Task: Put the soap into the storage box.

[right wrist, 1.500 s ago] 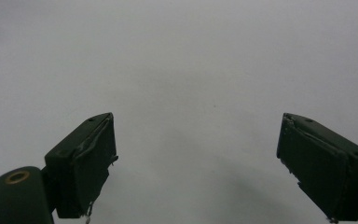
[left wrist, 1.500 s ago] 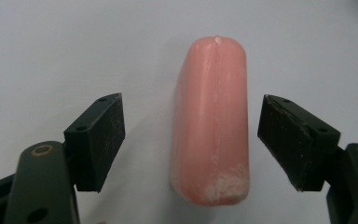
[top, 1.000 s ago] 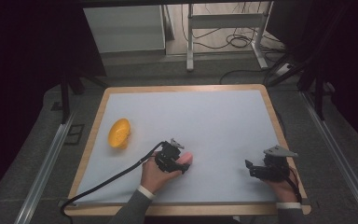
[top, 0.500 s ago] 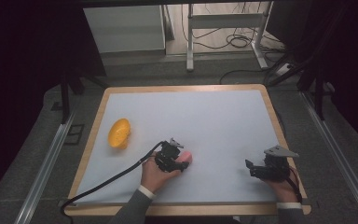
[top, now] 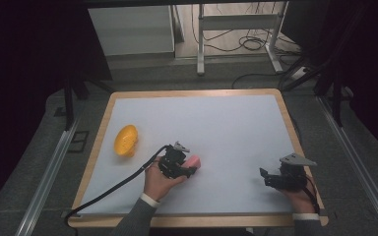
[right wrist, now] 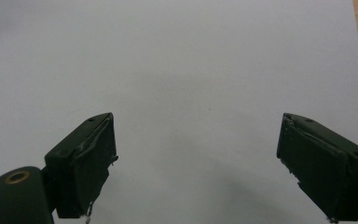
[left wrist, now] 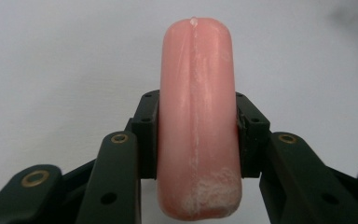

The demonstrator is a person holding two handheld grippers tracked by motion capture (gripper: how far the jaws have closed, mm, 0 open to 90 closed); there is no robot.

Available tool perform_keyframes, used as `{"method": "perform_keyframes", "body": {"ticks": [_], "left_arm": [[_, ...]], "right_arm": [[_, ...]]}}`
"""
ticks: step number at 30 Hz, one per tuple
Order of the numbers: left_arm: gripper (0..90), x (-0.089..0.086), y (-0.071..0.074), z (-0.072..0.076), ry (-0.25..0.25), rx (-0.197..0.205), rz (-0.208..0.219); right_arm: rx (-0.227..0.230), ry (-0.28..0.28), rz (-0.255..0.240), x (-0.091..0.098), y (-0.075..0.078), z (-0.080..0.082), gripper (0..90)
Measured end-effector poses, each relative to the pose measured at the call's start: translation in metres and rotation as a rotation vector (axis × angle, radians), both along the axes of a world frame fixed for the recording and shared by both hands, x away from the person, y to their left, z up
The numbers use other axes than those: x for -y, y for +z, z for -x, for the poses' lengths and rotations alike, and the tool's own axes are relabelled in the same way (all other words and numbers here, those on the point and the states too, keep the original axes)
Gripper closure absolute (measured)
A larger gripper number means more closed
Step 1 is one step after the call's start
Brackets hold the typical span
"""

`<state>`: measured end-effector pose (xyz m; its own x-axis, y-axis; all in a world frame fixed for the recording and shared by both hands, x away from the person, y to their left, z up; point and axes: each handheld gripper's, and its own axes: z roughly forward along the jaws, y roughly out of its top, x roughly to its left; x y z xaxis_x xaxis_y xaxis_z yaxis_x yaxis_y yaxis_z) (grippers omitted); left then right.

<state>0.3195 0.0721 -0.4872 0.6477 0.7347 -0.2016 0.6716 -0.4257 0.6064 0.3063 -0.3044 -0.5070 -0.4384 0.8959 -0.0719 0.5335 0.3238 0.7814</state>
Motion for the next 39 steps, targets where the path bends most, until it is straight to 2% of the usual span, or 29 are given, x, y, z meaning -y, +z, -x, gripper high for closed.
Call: {"method": "perform_keyframes", "body": {"ticks": [11,14,29,39], "left_arm": [[59.9,-0.018,0.009,-0.001,0.022,0.006,0.024],[59.9,-0.024,0.012,-0.002,0.030,0.014,0.019],[60.0,-0.051,0.026,-0.001,0.080,0.053,0.049],[60.0,-0.064,0.033,-0.003,0.110,0.063,0.053]], "right_arm": [[-0.001,-0.009,0.003,0.001,0.001,0.001,11.5],[-0.003,-0.009,0.004,0.001,0.000,0.001,11.5],[-0.006,-0.012,0.008,0.001,-0.001,0.000,11.5],[-0.007,-0.011,0.013,0.001,-0.001,0.000,11.5]]}}
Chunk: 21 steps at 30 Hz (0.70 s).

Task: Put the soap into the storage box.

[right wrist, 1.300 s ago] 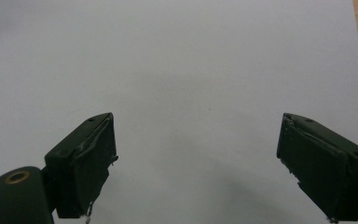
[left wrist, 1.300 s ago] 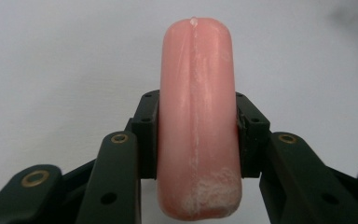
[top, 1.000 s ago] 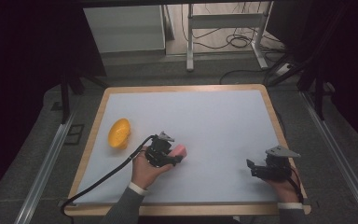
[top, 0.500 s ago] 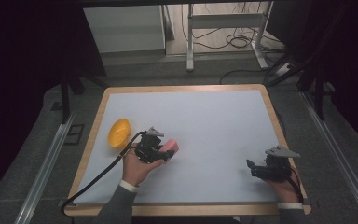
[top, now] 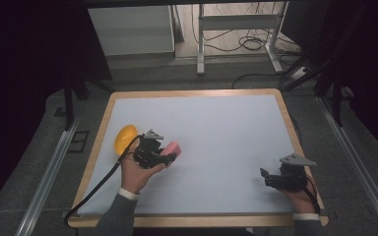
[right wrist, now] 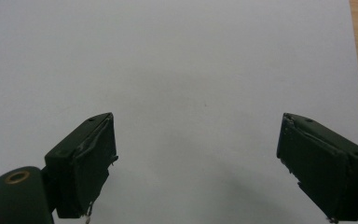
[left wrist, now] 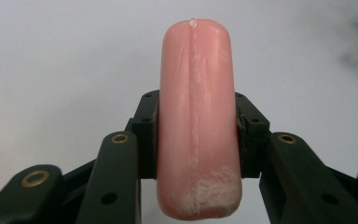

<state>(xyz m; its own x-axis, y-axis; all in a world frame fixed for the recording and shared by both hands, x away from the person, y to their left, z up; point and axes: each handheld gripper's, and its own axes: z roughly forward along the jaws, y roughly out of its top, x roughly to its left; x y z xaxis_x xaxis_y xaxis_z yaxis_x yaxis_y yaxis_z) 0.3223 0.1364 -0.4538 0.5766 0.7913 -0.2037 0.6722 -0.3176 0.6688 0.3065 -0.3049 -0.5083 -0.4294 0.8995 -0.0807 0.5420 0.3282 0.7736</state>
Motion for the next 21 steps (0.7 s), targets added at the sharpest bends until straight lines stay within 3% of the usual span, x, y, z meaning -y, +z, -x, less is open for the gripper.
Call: {"method": "perform_keyframes", "body": {"ticks": [21], "left_arm": [[60.0,-0.018,0.012,-0.003,0.042,0.019,0.011]], "right_arm": [[-0.002,0.000,0.000,0.000,0.000,0.000,11.5]]}}
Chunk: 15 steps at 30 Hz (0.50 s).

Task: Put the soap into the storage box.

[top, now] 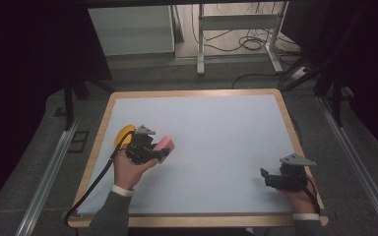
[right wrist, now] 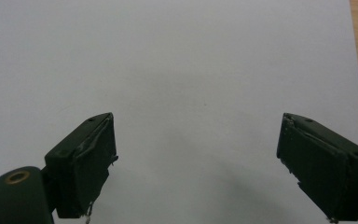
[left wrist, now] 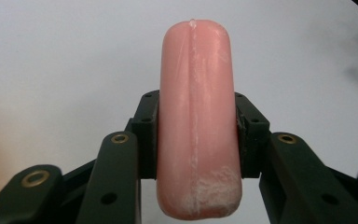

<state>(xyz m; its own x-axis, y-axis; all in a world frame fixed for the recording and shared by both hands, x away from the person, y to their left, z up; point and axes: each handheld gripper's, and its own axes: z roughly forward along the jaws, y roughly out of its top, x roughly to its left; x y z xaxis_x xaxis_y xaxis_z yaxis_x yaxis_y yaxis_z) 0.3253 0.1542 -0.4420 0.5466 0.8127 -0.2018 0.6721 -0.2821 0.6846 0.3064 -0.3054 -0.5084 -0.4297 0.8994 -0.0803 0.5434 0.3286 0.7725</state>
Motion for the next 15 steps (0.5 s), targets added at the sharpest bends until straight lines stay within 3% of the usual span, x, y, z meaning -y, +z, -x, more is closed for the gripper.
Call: {"method": "perform_keyframes", "body": {"ticks": [15], "left_arm": [[60.0,-0.019,0.008,-0.005,0.049,0.018,-0.002]], "right_arm": [[0.006,-0.007,-0.004,0.002,0.002,0.000,11.5]]}}
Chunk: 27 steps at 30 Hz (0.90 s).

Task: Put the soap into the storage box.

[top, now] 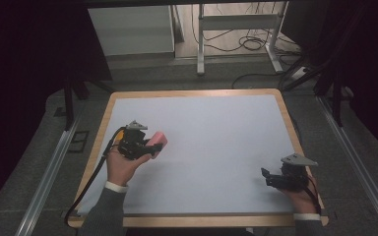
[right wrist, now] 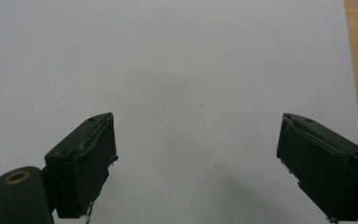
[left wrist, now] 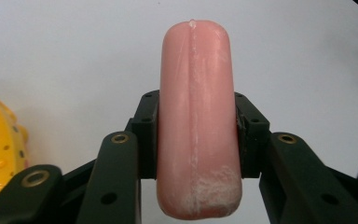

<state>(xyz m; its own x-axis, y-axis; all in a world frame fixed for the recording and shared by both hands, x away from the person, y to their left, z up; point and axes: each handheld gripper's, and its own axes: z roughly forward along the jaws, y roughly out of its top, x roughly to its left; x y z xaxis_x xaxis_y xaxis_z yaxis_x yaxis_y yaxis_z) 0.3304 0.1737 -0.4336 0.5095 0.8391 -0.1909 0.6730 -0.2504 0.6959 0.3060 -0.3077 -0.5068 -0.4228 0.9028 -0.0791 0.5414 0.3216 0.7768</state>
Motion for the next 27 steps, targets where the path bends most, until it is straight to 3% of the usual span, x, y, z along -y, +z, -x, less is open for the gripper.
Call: {"method": "perform_keyframes", "body": {"ticks": [10,27], "left_arm": [[60.0,-0.006,0.002,-0.003,0.013,-0.002,-0.010],[60.0,-0.032,0.008,-0.016,0.090,-0.003,-0.022]], "right_arm": [[0.002,-0.001,-0.009,0.001,0.001,0.000,11.5],[0.004,-0.003,-0.008,0.001,0.002,0.000,11.5]]}}
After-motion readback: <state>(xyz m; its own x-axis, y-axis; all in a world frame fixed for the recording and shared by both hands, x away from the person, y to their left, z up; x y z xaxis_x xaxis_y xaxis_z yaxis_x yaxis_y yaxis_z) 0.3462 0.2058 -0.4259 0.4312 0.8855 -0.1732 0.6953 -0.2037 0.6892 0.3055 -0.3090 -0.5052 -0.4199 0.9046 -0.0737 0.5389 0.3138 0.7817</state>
